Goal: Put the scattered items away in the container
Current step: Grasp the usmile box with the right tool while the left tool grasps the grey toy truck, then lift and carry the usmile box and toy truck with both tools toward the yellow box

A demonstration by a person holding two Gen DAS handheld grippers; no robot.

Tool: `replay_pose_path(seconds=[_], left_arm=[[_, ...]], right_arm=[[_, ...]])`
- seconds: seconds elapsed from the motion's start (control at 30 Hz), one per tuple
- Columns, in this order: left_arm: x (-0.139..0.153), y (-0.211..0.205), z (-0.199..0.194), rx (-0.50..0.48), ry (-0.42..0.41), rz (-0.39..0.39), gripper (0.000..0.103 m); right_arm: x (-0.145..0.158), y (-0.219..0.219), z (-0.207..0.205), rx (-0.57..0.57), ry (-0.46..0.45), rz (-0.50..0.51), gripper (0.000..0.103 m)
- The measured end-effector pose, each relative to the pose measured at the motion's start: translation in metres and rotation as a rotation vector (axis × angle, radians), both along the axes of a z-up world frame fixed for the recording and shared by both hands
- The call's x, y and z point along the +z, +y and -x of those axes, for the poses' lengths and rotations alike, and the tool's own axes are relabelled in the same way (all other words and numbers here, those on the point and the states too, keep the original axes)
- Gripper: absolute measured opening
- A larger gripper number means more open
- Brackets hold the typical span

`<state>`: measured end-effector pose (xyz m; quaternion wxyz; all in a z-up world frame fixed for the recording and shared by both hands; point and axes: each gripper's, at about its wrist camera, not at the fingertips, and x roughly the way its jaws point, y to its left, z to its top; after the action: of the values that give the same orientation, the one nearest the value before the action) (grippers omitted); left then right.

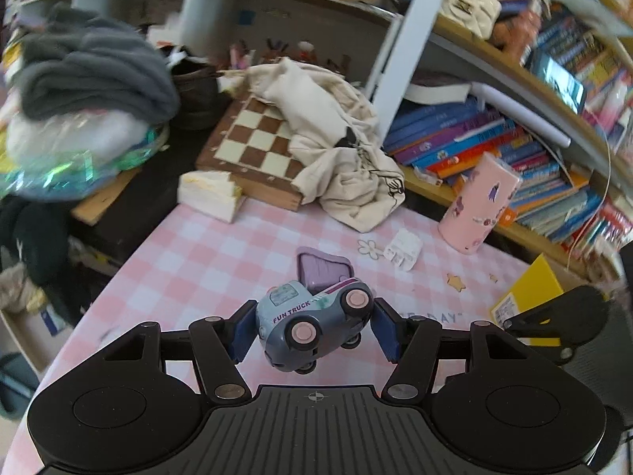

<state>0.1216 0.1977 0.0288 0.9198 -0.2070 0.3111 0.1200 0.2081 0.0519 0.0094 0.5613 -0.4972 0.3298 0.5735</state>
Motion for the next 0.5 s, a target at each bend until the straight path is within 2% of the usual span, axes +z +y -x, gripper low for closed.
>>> replay_pose_path(seconds=[0.13,0.23,0.5], left_arm=[[-0.001,0.000,0.016,0.022,-0.008,0.015,0.060],[-0.001,-0.002,0.027,0.023,-0.014,0.024,0.060],[0.006,-0.010,0.049,0.008,-0.034,0.032,0.060]], right_arm=[[-0.013,0.001,0.011,0.035,-0.057,0.033,0.044],[-0.014,0.002,0.016,0.019,-0.051,0.027,0.043],[-0.005,-0.001,0.014,-0.091,-0.029,-0.049,0.039]])
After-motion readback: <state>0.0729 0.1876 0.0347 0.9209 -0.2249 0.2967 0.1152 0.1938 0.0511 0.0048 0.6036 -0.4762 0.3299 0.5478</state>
